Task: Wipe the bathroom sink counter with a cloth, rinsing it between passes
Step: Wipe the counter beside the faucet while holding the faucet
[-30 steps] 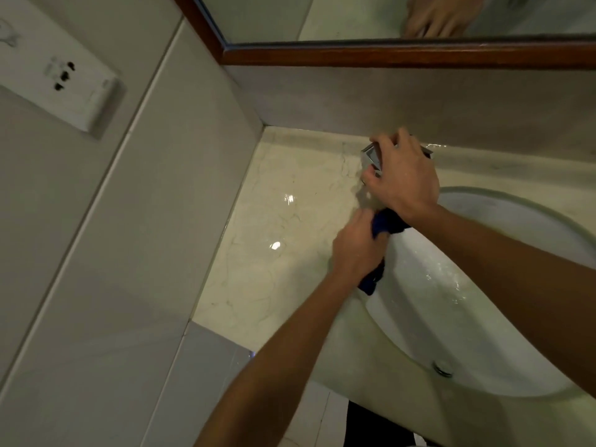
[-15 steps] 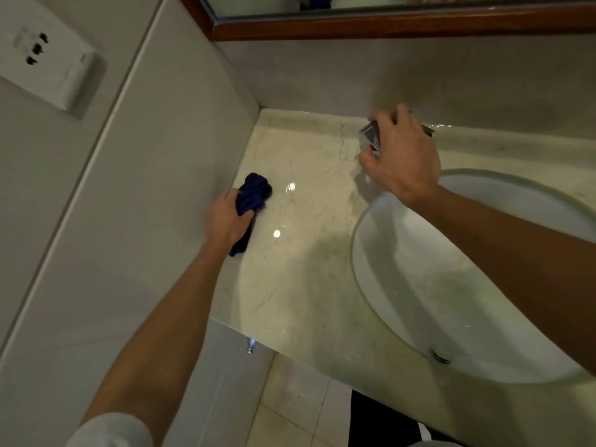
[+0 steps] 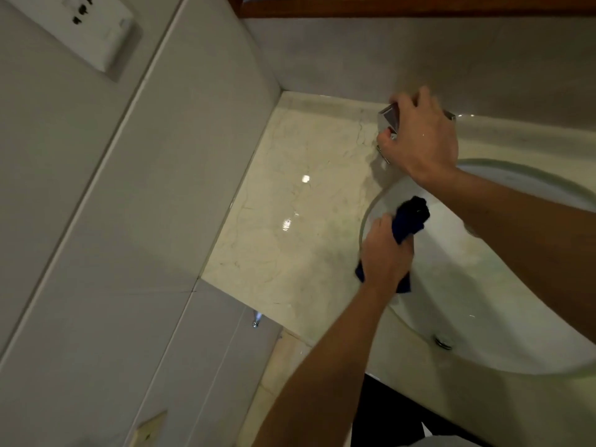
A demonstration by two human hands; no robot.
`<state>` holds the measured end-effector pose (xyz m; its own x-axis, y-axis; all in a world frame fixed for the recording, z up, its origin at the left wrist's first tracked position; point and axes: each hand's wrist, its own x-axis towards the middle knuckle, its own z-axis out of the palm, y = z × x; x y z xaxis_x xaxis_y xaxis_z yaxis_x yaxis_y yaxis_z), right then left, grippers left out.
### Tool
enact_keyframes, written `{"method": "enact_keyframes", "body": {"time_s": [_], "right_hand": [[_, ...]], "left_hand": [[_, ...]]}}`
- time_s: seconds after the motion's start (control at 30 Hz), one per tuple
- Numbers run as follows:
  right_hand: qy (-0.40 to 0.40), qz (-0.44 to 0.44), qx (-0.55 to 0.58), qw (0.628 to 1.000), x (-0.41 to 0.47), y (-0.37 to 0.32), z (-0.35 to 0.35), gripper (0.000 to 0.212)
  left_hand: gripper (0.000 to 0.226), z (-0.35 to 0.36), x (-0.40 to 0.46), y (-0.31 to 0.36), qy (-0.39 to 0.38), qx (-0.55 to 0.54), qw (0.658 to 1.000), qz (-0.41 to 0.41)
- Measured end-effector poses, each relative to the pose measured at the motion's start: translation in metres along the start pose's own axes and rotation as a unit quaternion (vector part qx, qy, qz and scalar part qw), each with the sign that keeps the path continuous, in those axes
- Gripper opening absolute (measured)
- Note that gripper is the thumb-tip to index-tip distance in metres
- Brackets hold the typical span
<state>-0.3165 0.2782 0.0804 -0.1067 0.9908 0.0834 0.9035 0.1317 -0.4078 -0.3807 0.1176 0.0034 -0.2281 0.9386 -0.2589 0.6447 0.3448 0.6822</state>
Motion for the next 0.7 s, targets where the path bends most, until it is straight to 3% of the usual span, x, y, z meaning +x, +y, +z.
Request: {"method": "enact_keyframes", "body": {"time_s": [0.1, 0.27, 0.4, 0.5, 0.6, 0.7], "right_hand": [[0.000, -0.004, 0.004, 1.000, 0.001, 0.000, -0.001, 0.045], [-0.001, 0.001, 0.014, 1.000, -0.001, 0.000, -0.004, 0.044], [-0.003, 0.002, 0.018, 1.000, -0.001, -0.001, -0.004, 0.043], [-0.004, 0.001, 0.011, 1.000, 0.000, -0.001, -0.003, 0.044], [-0.005, -0.002, 0.004, 1.000, 0.000, 0.000, -0.004, 0.044], [-0.004, -0.005, 0.001, 1.000, 0.001, 0.001, -0.001, 0.045]], "left_hand": [[0.005, -0.016, -0.016, 0.000, 0.017, -0.134, 0.989, -0.054], [0.011, -0.111, -0.021, -0.036, 0.158, -0.191, 0.966, -0.070], [0.017, -0.202, -0.020, -0.089, 0.241, -0.055, 0.965, -0.087], [0.012, -0.235, -0.012, -0.130, 0.241, 0.069, 0.961, -0.114], [0.012, -0.221, -0.009, -0.162, 0.201, 0.110, 0.960, -0.159], [0.019, -0.176, -0.014, -0.171, 0.228, 0.082, 0.952, -0.186]]}}
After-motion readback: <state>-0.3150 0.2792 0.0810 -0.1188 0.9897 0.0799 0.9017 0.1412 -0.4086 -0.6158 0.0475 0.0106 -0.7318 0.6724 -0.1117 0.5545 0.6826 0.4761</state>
